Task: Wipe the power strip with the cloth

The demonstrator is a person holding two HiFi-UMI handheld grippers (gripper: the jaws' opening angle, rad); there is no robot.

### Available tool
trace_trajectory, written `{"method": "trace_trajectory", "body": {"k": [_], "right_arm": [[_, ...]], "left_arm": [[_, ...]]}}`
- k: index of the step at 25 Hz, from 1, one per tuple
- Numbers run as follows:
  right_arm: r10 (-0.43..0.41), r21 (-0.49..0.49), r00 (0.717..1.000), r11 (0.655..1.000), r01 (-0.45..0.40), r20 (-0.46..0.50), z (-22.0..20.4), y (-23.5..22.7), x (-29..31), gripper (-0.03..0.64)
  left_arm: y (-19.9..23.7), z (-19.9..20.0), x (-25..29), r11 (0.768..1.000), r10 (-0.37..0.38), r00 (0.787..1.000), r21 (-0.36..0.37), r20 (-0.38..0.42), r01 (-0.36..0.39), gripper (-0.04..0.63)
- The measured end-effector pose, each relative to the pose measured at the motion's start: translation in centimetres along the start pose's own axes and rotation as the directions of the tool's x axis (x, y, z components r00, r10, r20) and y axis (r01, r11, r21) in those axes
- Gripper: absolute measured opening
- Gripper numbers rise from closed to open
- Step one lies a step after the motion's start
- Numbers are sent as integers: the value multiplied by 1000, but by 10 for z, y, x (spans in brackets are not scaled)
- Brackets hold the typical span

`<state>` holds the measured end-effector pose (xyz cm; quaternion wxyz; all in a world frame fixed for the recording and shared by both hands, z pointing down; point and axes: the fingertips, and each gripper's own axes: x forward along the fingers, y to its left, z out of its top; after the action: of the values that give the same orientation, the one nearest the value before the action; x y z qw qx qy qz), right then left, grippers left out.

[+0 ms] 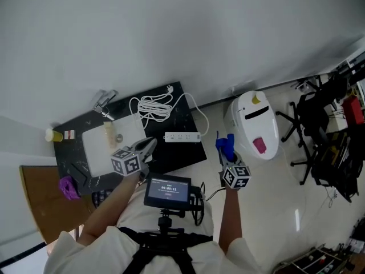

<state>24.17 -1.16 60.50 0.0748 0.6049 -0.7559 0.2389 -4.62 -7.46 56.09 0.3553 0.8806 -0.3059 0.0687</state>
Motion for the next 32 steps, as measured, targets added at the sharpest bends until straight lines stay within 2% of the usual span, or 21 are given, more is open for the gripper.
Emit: {"method": "trace_trajectory", "body": {"k": [8, 17, 26, 32], "right_arm": [[80, 14, 995, 997, -81, 62, 12, -7, -58, 87], [188, 7, 980, 982, -189, 64, -9, -11, -104, 87], [198, 0, 980, 980, -198, 28, -45, -6, -133, 87], [186, -31, 982, 982, -185, 37, -44, 22, -156, 87]], "left_arm": [[-52, -17, -11, 999, 38, 998, -11, 56, -38, 5], [-95, -54, -43, 992, 123, 985, -45, 120, -119, 5], [-108, -99, -92, 982, 174, 974, -93, 145, -162, 5], [-115, -113, -114, 987, 139, 978, -100, 155, -124, 5]]}}
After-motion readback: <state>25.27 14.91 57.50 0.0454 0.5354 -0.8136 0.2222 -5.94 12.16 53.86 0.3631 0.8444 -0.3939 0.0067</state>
